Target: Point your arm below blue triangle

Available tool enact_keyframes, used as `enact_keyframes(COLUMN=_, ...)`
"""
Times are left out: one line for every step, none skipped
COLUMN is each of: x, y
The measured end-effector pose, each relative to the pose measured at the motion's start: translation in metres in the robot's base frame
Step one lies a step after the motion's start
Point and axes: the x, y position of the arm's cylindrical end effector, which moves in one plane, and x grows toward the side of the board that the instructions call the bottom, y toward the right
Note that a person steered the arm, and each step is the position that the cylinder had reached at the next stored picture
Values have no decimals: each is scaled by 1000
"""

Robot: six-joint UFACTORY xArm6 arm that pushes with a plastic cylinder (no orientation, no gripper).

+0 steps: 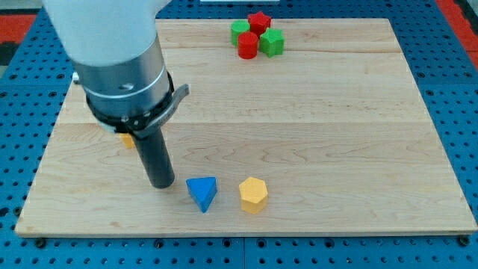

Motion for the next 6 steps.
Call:
enact_keyframes(x=10, y=21)
enact_keyframes(x=18, y=32)
enact_keyframes(x=33, y=43)
enact_keyframes(x=46, y=51)
enact_keyframes(x=61, y=61)
enact_keyframes(x=64, y=82)
